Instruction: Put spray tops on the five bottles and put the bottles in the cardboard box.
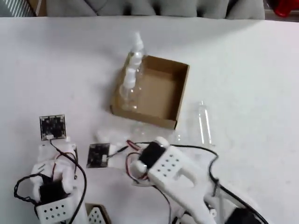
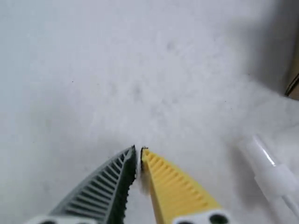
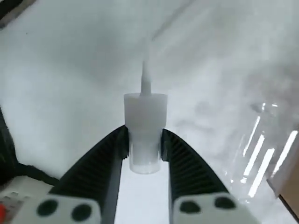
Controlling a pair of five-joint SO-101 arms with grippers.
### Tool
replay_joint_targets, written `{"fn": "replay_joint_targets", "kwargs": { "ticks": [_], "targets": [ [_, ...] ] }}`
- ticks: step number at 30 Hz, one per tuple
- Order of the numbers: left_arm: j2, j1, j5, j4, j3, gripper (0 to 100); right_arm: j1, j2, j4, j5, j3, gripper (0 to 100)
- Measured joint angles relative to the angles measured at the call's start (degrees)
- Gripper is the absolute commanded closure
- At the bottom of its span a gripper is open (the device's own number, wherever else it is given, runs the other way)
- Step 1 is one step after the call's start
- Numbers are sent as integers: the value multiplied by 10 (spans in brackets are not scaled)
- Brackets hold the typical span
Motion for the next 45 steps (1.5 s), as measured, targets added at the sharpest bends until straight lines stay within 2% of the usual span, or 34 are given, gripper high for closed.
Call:
{"fn": "replay_joint_targets", "kwargs": {
  "ticks": [2,7,9,15,17,20,23,26,33,39,45],
  "targets": [
    [0,0,0,0,0,976,-4,47,-11,0,-21,954],
    [0,0,0,0,0,976,-1,111,-15,-35,-83,781],
    [0,0,0,0,0,976,-1,113,-15,-52,-94,768],
    [0,0,0,0,0,976,9,109,-2,-62,-112,779],
    [0,0,0,0,0,976,27,88,26,-62,-122,838],
    [0,0,0,0,0,976,69,35,83,-62,-143,978],
    [0,0,0,0,0,977,128,-28,126,-62,-149,957],
    [0,0,0,0,0,977,206,-81,170,-62,-149,982],
    [0,0,-8,0,-4,979,468,-173,199,-61,-103,982],
    [-1,4,-96,16,-73,979,699,-218,155,-62,-6,982],
    [-1,86,-149,84,-153,976,827,-230,76,-61,77,982]
  ]
}}
